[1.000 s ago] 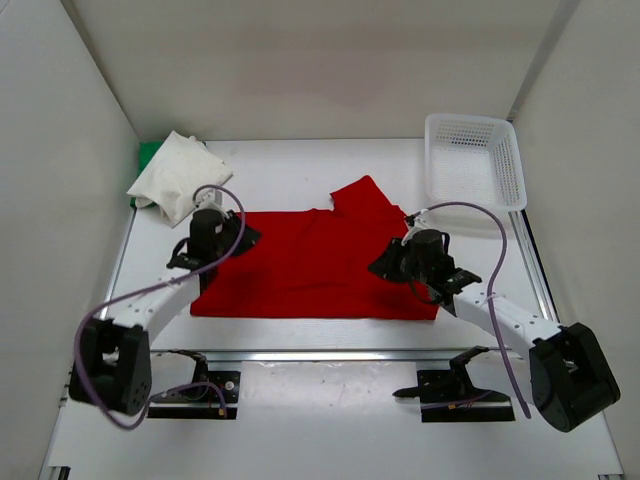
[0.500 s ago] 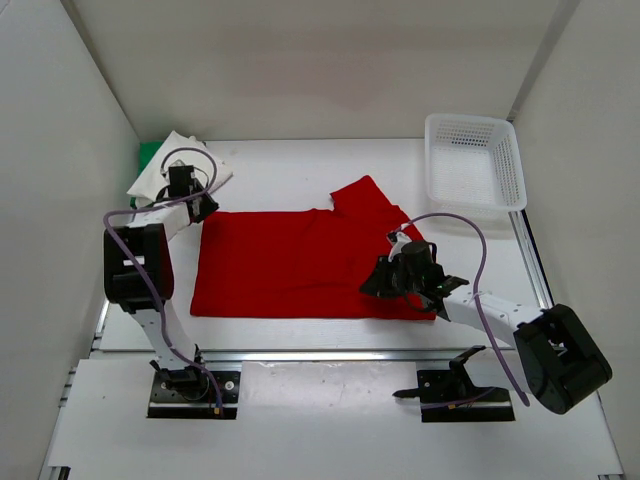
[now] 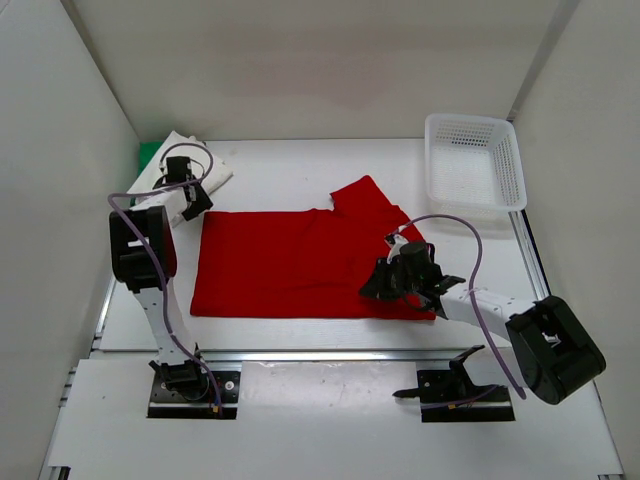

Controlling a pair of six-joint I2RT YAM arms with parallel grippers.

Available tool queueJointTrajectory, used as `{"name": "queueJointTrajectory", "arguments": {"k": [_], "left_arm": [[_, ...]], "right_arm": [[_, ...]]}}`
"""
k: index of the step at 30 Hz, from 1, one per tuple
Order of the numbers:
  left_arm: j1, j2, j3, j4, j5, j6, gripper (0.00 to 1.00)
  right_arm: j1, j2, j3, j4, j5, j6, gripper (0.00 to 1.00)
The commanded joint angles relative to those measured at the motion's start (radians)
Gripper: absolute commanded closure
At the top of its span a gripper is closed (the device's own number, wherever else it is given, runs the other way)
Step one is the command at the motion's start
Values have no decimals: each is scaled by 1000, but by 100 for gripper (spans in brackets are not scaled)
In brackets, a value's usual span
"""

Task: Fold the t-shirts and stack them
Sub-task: Grap the side of the flattened tshirt furthest away from the robot with both arms

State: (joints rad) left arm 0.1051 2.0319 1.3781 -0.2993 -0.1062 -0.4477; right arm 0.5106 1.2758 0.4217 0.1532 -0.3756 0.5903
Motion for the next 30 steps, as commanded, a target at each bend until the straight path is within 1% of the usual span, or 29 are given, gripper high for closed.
{"name": "queueJointTrajectory", "arguments": {"k": [1, 5, 8, 9, 10, 11, 12, 14, 15, 16, 17, 21, 23, 24, 26, 27, 28, 30], "left_arm": [[-16, 20, 74, -67, -19, 38, 50], [-18, 42, 98, -84, -10, 33, 57], [-13, 39, 87, -80, 2, 33, 57], [-15, 37, 91, -86, 5, 33, 55], [-10, 40, 96, -92, 0, 37, 55], [-21, 45, 108, -98, 5, 38, 57], [-25, 56, 119, -110, -1, 44, 62], [-33, 57, 125, -118, 3, 43, 67], [-25, 57, 119, -116, 0, 38, 70], [-28, 50, 108, -107, 0, 35, 75], [-30, 44, 104, -98, 5, 32, 77], [-38, 31, 73, -84, -15, 21, 88], [-42, 24, 70, -77, -29, 23, 93], [-45, 14, 62, -70, -26, 20, 95], [-51, 10, 53, -63, -41, 20, 100], [-54, 10, 50, -67, -56, 18, 100], [-59, 4, 56, -69, -58, 26, 100], [-56, -5, 39, -63, -52, 15, 100]], "right_arm": [[15, 8, 42, 29, 4, -20, 91], [17, -1, 51, 20, 15, -9, 91], [17, -16, 68, 22, 18, -7, 91], [9, -23, 75, 22, 18, -6, 91], [12, -24, 78, 11, 15, -4, 91], [11, -30, 84, 16, 14, -9, 91], [6, -32, 91, 8, 14, -9, 91], [17, -42, 101, 11, 21, -6, 91], [8, -47, 107, 12, 21, -12, 91], [9, -49, 103, 14, 24, -9, 91], [2, -46, 115, 19, 21, -1, 91], [-33, 9, 152, 60, 44, 5, 88], [-56, 60, 227, 72, 59, -3, 87], [-72, 112, 245, 66, 66, -10, 87], [-92, 218, 375, 42, 122, -50, 87], [-101, 244, 447, 2, 166, -66, 86], [-112, 307, 480, -27, 211, -96, 87], [-139, 414, 640, -72, 272, -145, 86]]}}
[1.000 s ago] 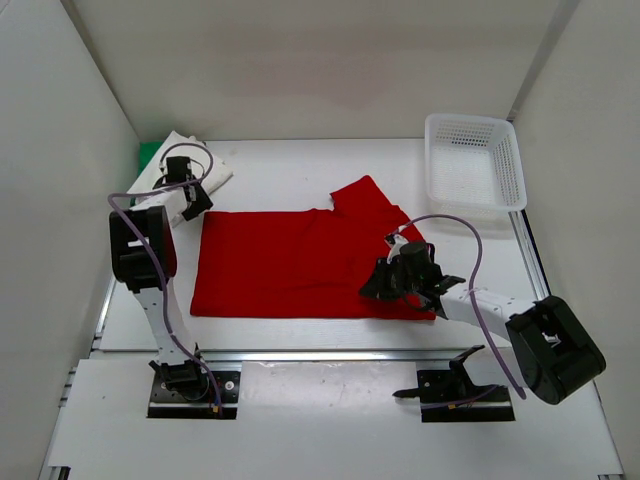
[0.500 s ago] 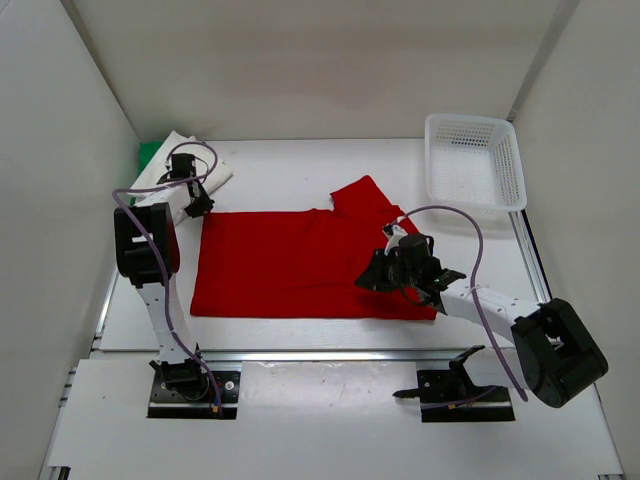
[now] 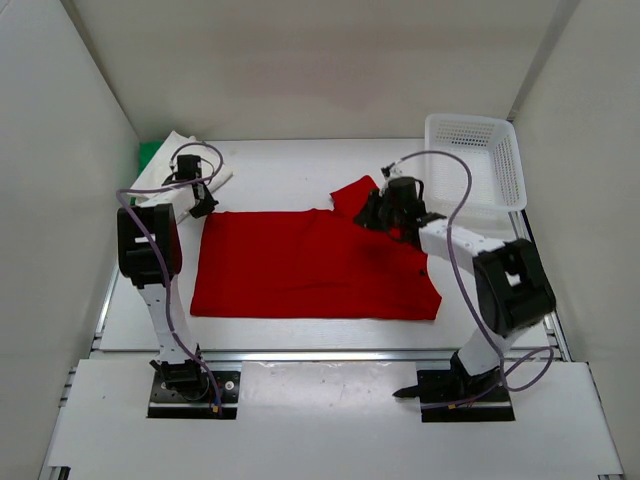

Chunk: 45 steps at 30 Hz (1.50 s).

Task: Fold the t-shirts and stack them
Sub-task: Grap the side of the flattened tshirt furthest away from the robot with both arms

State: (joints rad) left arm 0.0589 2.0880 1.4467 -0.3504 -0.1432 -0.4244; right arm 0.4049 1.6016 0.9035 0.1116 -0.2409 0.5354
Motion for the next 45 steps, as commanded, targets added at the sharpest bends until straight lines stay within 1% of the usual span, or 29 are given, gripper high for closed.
{"name": "queueJointTrajectory", "arguments": {"k": [1, 2, 3, 4, 6, 7, 9, 10, 11, 12, 13, 14, 15, 16, 17, 18, 20, 21, 23, 25, 26, 30, 32, 33, 34, 35, 37, 42, 45], "left_arm": [[-5, -63, -32, -7, -6, -22, 100], [-2, -74, -45, 14, 19, -30, 100], [4, -81, -60, 21, 40, -40, 100], [5, -88, -74, 39, 50, -50, 100], [5, -92, -72, 45, 71, -53, 100], [4, -98, -71, 42, 68, -53, 100], [4, -95, -75, 50, 82, -51, 100], [7, -92, -77, 48, 93, -53, 100], [2, -91, -83, 57, 90, -54, 100], [12, -89, -86, 60, 99, -56, 100], [4, -86, -89, 60, 103, -54, 100], [7, -83, -88, 64, 106, -54, 100], [6, -82, -86, 67, 109, -56, 100], [7, -83, -88, 68, 114, -54, 100], [10, -88, -88, 71, 114, -59, 100], [9, -86, -94, 77, 122, -54, 100], [12, -88, -88, 71, 111, -56, 100], [10, -88, -86, 70, 114, -54, 100], [7, -92, -89, 73, 111, -48, 100], [7, -89, -95, 76, 111, -56, 100], [4, -91, -92, 73, 111, -54, 100], [4, -89, -95, 74, 110, -51, 100], [12, -88, -94, 76, 117, -51, 100], [1, -91, -95, 80, 113, -53, 100], [-4, -89, -101, 77, 111, -51, 100], [2, -85, -97, 80, 111, -51, 100], [4, -83, -92, 79, 113, -50, 100], [4, -104, -101, 87, 131, -66, 100], [2, -120, -118, 105, 152, -88, 100]], "right_arm": [[-61, 156, 196, -76, 159, -94, 87], [-89, 228, 292, -110, 176, -112, 87], [-97, 263, 384, -134, 190, -117, 86], [-115, 327, 429, -176, 213, -130, 84], [-144, 455, 616, -240, 221, -164, 79], [-152, 493, 667, -300, 227, -169, 77], [-164, 610, 855, -372, 238, -211, 72], [-170, 636, 908, -432, 239, -213, 69], [-173, 696, 995, -479, 238, -225, 67], [-172, 763, 1097, -503, 236, -238, 66], [-173, 796, 1212, -574, 232, -245, 64], [-172, 866, 1271, -646, 239, -258, 65], [-164, 936, 1402, -680, 241, -279, 64], [-163, 1012, 1536, -757, 236, -290, 64], [-161, 1046, 1602, -829, 236, -293, 64], [-156, 1093, 1694, -852, 235, -295, 64], [-155, 1063, 1599, -805, 203, -276, 63], [-153, 1055, 1588, -790, 198, -276, 61], [-150, 1061, 1606, -794, 196, -278, 61], [-146, 1089, 1638, -832, 187, -269, 66], [-147, 1087, 1644, -822, 187, -273, 67], [-143, 1087, 1640, -802, 189, -273, 65], [-143, 1088, 1643, -799, 190, -264, 67], [-147, 1090, 1641, -800, 195, -261, 69], [-152, 1091, 1644, -799, 196, -262, 79], [-153, 1094, 1654, -799, 201, -258, 85], [-152, 1091, 1684, -822, 224, -250, 99], [-150, 1029, 1729, -878, 230, -255, 100], [-172, 1000, 1787, -1001, 233, -243, 100]]}}
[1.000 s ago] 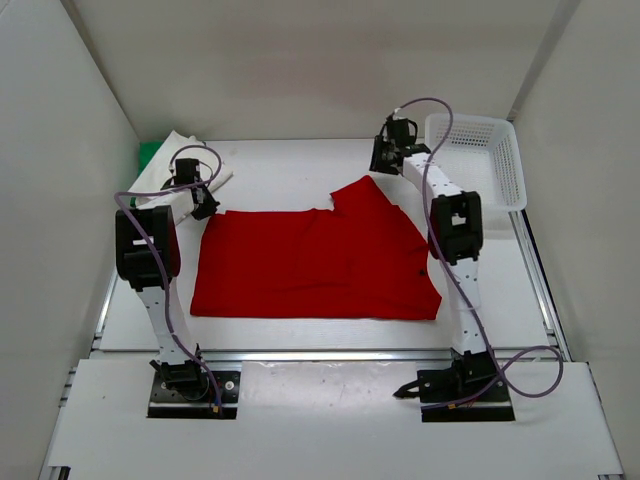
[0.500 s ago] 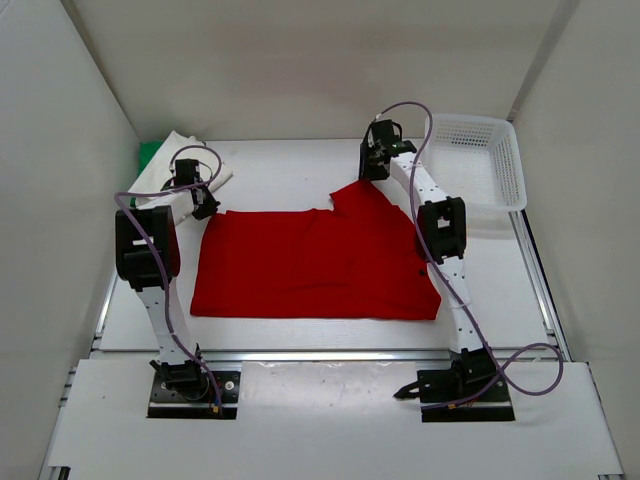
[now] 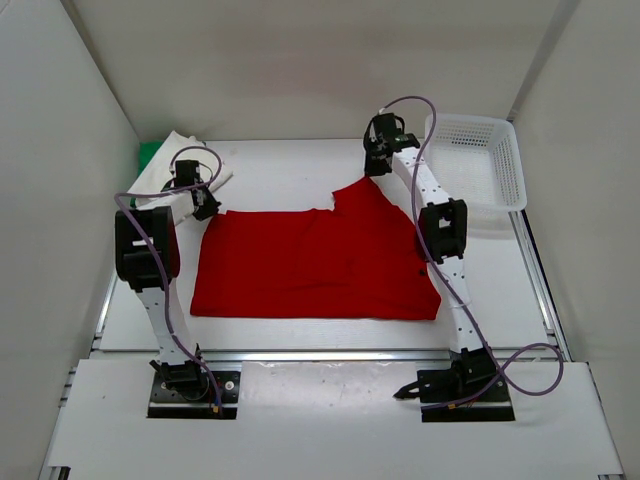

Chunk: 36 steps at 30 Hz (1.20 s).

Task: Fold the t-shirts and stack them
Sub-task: Grap the side of the flattened tshirt furthest away from the robot with both arms, then fold the other side of the tshirt into a rectangle

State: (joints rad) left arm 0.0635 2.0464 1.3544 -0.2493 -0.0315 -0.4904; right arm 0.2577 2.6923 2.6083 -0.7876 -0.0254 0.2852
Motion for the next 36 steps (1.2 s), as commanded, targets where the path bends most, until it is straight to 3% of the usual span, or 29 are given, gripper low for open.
{"name": "queueJointTrajectory", "arguments": {"k": [1, 6, 12, 15, 17, 19, 20, 22, 27, 36], "left_arm": [[-8, -86, -32, 2, 38, -25, 100], [-28, -133, -63, 10, 33, -19, 100], [2, -218, -107, 13, 48, -31, 100], [10, -253, -136, 34, 85, -51, 100], [-4, -255, -135, 33, 87, -47, 100], [-10, -261, -146, 36, 87, -60, 100], [-1, -268, -159, 41, 96, -65, 100], [16, -276, -178, 58, 111, -74, 100], [53, -282, -201, 58, 130, -83, 100], [128, -416, -357, 122, 172, -116, 100]], "right_arm": [[-37, -89, 102, -175, 4, 15, 100], [-55, -37, 214, -396, -7, 57, 100], [-8, -202, 141, -470, 114, 68, 100], [-9, -334, -34, -428, 90, 34, 100], [-8, -435, -262, -316, 96, 13, 100], [-15, -683, -788, -46, 52, 12, 100], [-26, -731, -982, 106, -23, 34, 100], [-75, -850, -1126, 229, -105, 60, 100], [-43, -893, -1188, 237, -65, 48, 100], [-38, -1146, -1482, 349, -48, 117, 100]]}}
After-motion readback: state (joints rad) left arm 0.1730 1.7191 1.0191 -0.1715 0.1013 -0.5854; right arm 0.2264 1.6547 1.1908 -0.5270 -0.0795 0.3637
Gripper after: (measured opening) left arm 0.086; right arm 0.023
